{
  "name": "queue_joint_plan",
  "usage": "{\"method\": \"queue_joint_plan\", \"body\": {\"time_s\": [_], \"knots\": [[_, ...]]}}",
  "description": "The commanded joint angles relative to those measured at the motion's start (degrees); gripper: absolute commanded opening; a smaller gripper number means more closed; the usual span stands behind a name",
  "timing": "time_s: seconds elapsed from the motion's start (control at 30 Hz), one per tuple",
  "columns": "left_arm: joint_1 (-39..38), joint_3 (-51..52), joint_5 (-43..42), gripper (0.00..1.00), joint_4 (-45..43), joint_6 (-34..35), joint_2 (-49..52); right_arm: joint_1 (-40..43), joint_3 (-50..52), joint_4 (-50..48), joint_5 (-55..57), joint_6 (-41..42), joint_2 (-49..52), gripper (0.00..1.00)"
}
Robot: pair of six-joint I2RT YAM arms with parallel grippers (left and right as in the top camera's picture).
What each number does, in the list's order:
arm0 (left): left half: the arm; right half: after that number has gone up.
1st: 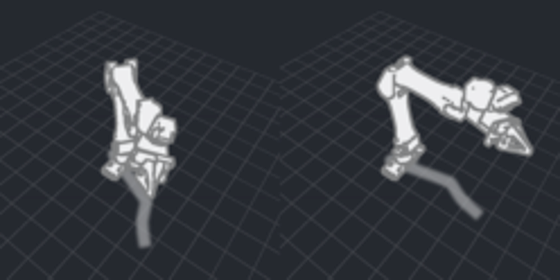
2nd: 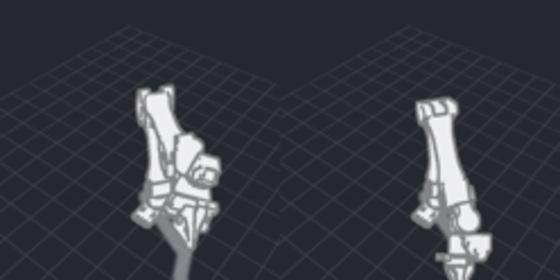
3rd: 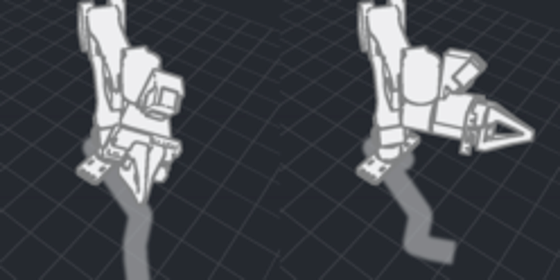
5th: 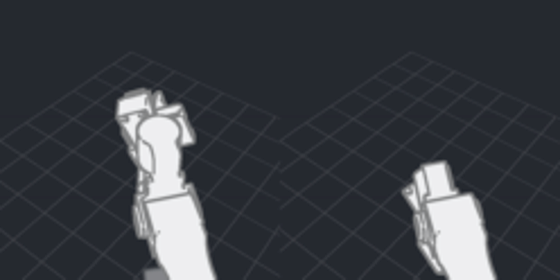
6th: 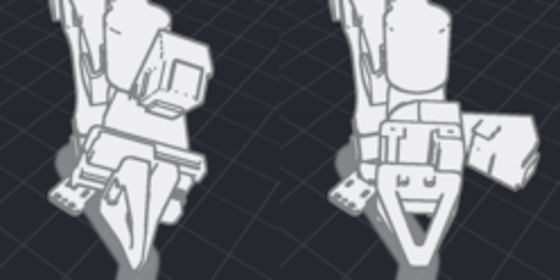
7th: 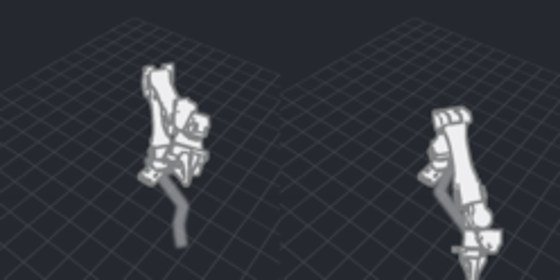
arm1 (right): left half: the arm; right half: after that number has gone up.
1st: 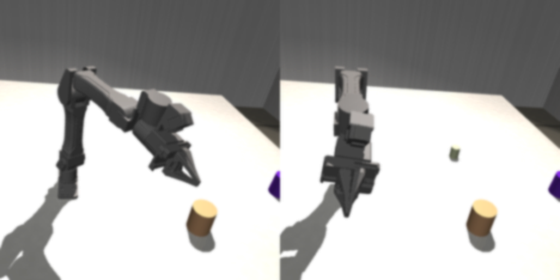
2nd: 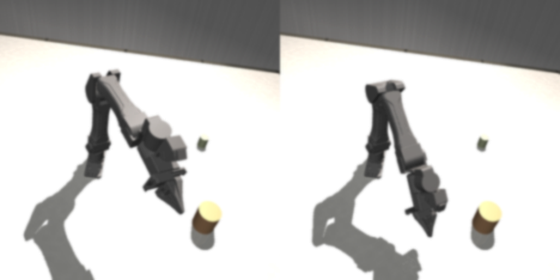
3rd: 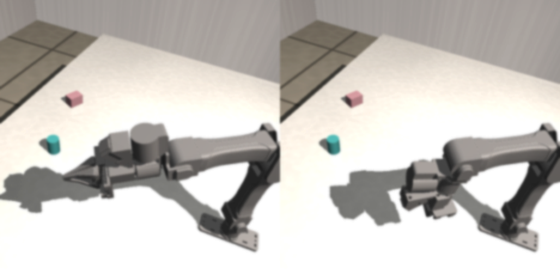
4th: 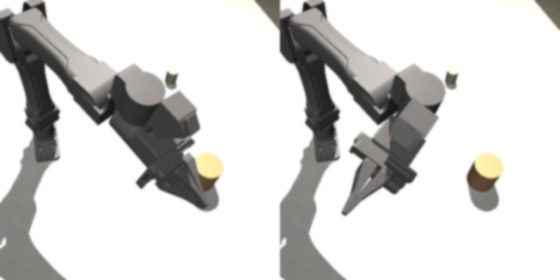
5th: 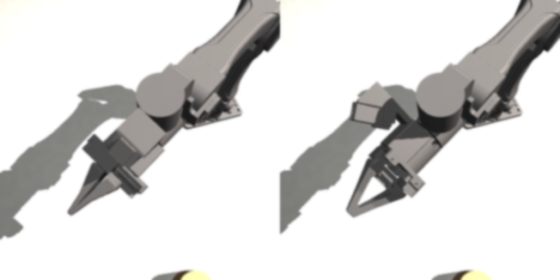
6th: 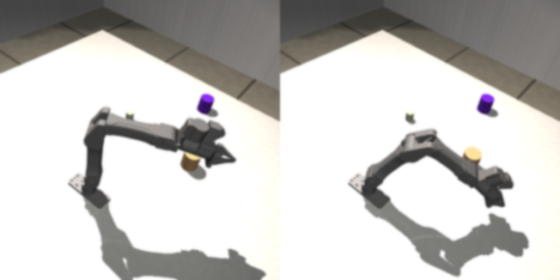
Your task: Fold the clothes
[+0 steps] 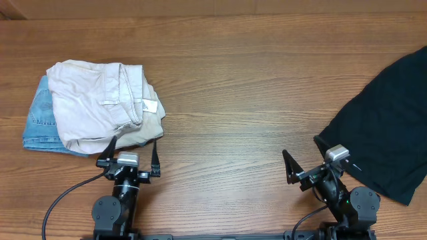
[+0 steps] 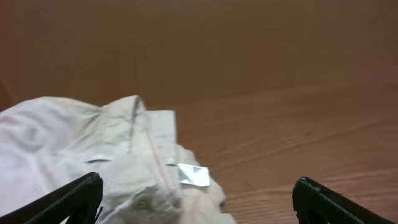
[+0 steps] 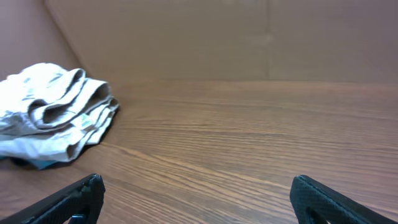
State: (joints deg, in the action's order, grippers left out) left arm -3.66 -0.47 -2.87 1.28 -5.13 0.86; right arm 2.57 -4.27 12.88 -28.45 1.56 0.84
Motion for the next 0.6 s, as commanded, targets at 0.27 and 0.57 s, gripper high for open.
{"method": "queue_joint_plan", "body": {"time_s": [0.27,0.57], "knots": [[0.28,-15.63,-3.45,1.00,5.22,3.87,5.73,-0.31,-6.29,-8.02,0.50,17.40,1.86,1.00],[0.26,-57.24,-4.94,1.00,28.89,4.46,50.75,-0.24,-35.26,13.18,8.44,16.83,36.15,1.00]]}}
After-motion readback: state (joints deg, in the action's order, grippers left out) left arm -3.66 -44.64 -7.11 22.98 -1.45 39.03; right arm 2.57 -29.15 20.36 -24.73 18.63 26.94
